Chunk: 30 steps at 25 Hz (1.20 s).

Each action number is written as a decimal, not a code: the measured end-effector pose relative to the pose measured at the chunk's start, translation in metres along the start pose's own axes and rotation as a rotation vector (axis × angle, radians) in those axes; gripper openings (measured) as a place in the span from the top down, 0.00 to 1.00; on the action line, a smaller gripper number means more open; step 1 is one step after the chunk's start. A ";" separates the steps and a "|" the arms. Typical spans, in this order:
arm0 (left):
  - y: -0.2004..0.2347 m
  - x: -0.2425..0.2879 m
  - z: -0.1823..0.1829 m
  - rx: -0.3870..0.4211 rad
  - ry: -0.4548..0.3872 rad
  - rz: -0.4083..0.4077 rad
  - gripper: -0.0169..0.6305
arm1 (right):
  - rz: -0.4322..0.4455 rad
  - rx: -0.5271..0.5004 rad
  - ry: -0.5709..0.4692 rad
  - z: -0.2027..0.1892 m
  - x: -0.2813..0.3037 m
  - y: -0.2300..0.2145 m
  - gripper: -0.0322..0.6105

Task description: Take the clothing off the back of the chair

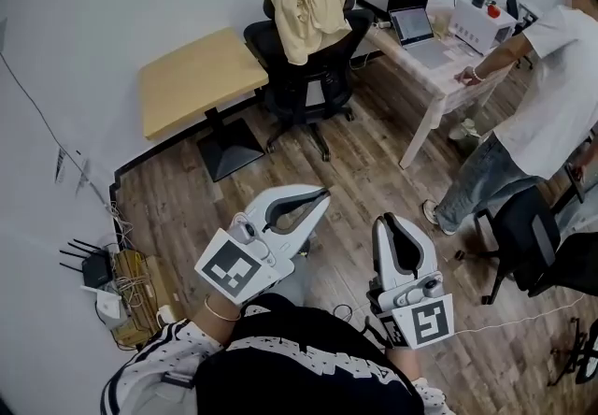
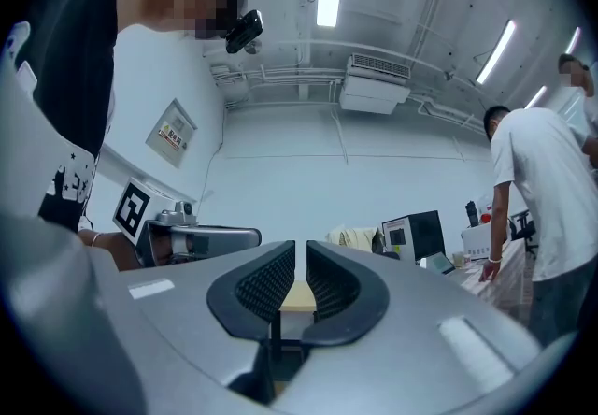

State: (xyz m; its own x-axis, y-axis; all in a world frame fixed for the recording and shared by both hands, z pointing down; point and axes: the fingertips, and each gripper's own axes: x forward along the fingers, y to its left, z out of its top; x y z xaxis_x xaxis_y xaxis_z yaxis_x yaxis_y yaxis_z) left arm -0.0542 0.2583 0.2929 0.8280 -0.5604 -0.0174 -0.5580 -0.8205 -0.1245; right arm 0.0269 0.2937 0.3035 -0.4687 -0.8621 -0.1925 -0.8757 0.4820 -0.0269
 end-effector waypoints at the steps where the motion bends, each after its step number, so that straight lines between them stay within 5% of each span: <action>1: 0.005 0.006 -0.001 -0.005 -0.007 -0.008 0.99 | -0.006 -0.007 0.004 0.000 0.004 -0.005 0.87; 30: 0.208 0.106 -0.042 -0.068 -0.058 -0.002 0.99 | -0.016 -0.048 0.088 -0.037 0.209 -0.091 0.81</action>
State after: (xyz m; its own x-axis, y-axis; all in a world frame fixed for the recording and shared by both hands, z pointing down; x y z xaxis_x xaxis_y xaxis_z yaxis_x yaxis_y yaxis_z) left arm -0.0855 0.0234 0.3066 0.8297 -0.5531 -0.0750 -0.5573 -0.8284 -0.0565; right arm 0.0042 0.0642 0.3022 -0.4607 -0.8813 -0.1051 -0.8870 0.4615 0.0184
